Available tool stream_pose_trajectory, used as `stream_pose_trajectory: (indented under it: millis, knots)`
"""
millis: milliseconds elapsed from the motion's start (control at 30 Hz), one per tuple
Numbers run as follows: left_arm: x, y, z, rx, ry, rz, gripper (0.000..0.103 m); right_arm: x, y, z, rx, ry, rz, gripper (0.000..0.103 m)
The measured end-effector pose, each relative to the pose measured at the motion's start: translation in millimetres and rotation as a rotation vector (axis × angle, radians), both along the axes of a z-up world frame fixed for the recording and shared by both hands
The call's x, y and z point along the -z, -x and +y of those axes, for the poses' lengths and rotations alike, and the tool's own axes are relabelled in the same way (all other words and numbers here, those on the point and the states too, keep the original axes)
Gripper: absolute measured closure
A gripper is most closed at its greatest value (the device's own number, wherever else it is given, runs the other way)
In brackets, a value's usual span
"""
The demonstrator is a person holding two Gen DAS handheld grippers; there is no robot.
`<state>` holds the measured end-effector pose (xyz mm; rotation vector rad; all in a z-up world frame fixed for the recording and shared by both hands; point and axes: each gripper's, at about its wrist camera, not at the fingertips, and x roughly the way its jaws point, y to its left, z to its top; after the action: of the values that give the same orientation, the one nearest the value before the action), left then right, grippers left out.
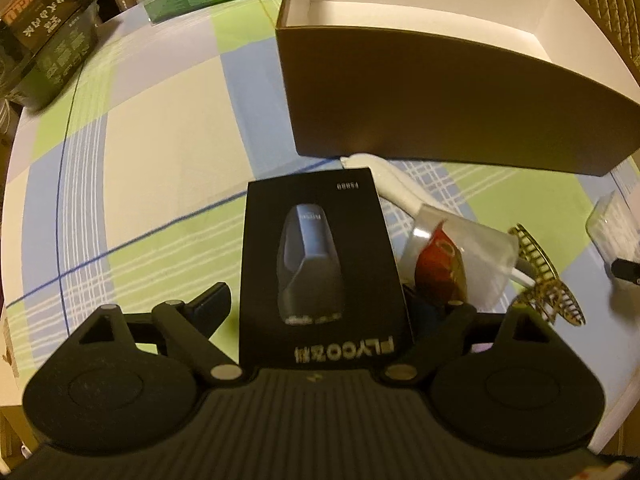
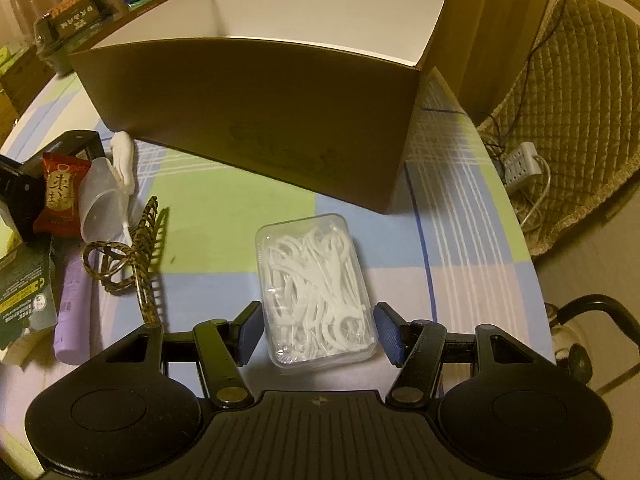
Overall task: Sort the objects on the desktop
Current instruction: 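Lift the black box and floss case and carry both over the brown box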
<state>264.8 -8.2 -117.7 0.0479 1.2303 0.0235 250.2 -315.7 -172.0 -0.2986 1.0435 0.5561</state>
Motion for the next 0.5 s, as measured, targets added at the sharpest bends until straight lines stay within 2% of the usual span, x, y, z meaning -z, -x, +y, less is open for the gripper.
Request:
stream_pose_trajectory:
  millis: [133, 267, 500]
  knots:
    - [7.3, -11.7, 6.4, 0.018, 0.025, 0.020, 0.015, 2.6, -2.5, 2.1, 0.013, 0.012, 0.008, 0.045]
    - [16.1, -16.4, 10.1, 0.031, 0.041, 0.038, 0.025, 4.4, -4.5, 4.9, 0.024, 0.016, 0.009, 0.043]
    - [12.1, -11.1, 18.5, 0.035, 0.045, 0.005, 0.026, 4.8, -9.1, 10.6, 0.032, 0.016, 0.005, 0.037]
